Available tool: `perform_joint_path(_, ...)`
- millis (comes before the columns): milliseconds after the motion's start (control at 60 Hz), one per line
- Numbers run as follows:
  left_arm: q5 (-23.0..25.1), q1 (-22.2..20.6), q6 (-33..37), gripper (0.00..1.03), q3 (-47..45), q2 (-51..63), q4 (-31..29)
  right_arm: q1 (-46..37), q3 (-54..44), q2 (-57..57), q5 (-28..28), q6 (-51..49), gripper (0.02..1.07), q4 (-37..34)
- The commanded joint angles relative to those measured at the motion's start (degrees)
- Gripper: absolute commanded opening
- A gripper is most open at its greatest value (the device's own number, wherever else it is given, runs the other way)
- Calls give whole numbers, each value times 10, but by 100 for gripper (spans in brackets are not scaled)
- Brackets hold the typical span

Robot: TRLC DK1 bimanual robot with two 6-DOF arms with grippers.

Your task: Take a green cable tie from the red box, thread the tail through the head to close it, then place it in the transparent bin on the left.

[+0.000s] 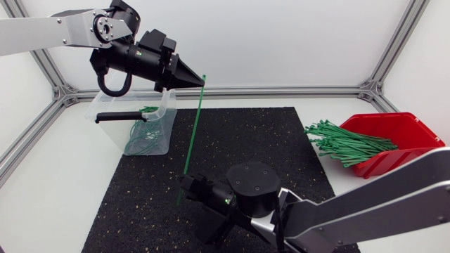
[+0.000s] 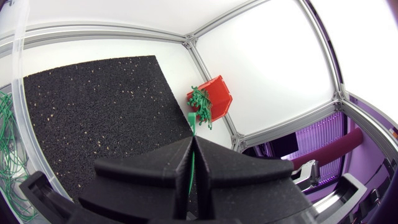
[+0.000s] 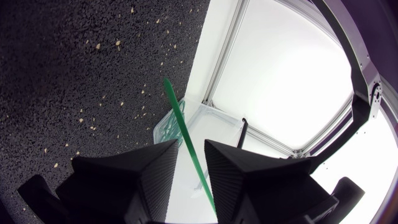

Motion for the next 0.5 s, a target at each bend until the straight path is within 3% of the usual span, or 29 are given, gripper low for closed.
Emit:
perform_joint_path(0, 9, 3, 9, 3, -10, -2, -4, 9, 6, 9, 0, -19, 31, 6)
perform_joint_path(350, 9, 6, 14, 3, -18, -6, -5, 10, 9, 9, 8, -21, 12, 6)
perform_joint_path(483, 9, 6, 20, 3, -24, -7, -5, 10, 17, 9, 14, -22, 10, 6)
